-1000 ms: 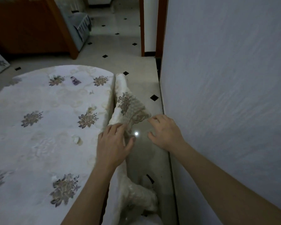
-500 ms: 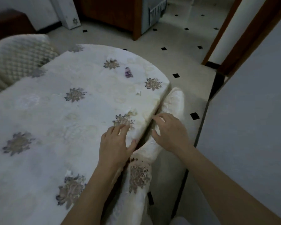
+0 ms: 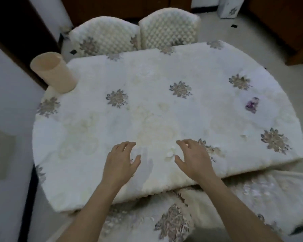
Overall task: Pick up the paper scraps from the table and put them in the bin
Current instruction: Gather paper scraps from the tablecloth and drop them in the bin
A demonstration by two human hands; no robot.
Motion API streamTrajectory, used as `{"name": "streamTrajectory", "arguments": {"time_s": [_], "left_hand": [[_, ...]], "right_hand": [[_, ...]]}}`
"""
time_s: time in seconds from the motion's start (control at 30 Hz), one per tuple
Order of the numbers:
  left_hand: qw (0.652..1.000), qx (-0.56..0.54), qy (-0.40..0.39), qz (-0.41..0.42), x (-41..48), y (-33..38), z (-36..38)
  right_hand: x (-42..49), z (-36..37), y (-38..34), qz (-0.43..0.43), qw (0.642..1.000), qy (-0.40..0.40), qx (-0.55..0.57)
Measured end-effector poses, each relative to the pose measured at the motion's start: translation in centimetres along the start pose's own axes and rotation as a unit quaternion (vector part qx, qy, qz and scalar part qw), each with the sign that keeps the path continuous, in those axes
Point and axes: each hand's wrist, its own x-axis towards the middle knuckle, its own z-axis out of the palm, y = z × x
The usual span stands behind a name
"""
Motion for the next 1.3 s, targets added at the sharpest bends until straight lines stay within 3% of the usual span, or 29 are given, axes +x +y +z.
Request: {"name": "streamTrajectory", "arguments": {"time_s": [0.17, 0.57, 0.77, 0.97, 1.2, 1.3], "left_hand": [[0.993, 0.004, 0.020, -0.113, -2.0, -2.1, 0.3], [0.966, -0.070, -0.021, -0.249, 0.0, -3.5, 5.3], [0.985, -0.052, -0.020, -0.161, 1.7, -4.6, 7.1], [0.995, -0.022, 0.043, -0.083, 1.3, -5.3, 8.1], [0.991, -0.029, 0.052, -0.122, 1.2, -5.1, 8.4], [0.979, -0.093, 0.039, -0.178, 1.1, -4.5, 7.2]], "right_hand": [[1.7, 2.7, 1.2, -0.037, 0.997, -0.073, 0.010], [3.8, 7.0, 2.0, -0.050, 0.996, -0.068, -0.020], [3.6, 8.2, 2.1, -0.048, 0.997, -0.051, -0.040], [2.4, 9.3, 2.5, -0.039, 0.999, -0.004, -0.025], [2.4, 9.6, 2.8, -0.044, 0.999, -0.004, -0.011], [2.9, 8.5, 2.3, -0.042, 0.999, 0.001, 0.015]]}}
